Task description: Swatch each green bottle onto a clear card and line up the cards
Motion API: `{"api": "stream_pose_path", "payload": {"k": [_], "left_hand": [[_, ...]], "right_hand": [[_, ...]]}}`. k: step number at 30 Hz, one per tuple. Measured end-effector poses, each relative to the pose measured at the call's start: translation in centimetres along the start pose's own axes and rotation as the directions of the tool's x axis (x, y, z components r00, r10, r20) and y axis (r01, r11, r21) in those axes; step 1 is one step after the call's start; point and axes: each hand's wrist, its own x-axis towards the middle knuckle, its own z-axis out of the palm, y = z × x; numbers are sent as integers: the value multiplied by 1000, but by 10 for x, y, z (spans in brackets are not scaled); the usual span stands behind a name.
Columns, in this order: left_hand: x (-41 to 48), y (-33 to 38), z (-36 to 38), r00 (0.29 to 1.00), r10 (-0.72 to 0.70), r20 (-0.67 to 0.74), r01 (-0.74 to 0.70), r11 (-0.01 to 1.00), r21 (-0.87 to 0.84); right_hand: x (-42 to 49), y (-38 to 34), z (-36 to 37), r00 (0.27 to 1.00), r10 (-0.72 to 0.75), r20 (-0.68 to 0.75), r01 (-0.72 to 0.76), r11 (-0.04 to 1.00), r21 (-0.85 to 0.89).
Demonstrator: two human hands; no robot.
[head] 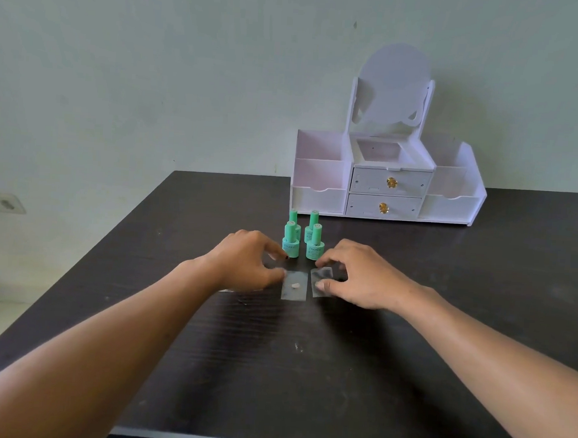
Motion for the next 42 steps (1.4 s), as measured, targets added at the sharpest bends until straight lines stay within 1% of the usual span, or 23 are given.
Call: {"api": "stream_pose_path", "payload": {"k": [3, 7, 14, 22, 26, 31, 40, 42], "left_hand": [[-7, -7, -11, 998, -31, -58, 26, 997, -74], [-18, -22, -21, 992, -94, -88, 85, 991, -101], [-36, -36, -19, 985, -155, -80, 146, 983, -113], [-32, -35, -10, 992, -123, -34, 119, 988, -95], [-31, -31, -7, 994, -106, -33, 102, 990, -99], [-31, -25, -7, 996, -92, -20, 90, 991, -103], [-29, -24, -5, 995, -98, -36, 92, 988, -123], [-28, -22, -7, 993, -108, -54, 100, 985, -139]], "right_hand": [[2, -6, -3, 1000, -10, -19, 11, 1000, 17], [6, -17, -3, 999, -36, -40, 36, 999, 17], [14, -39, 3, 998, -56, -9, 56, 998, -11], [14, -38, 2, 1000, -18, 17, 19, 996, -89], [13, -40, 3, 998, 8, 59, 2, 986, -167], [14, -43, 7, 993, 23, 112, 3, 975, -221], [19, -46, 12, 991, 26, 132, 6, 972, -236], [20, -46, 11, 993, 28, 113, -2, 973, -229]]}}
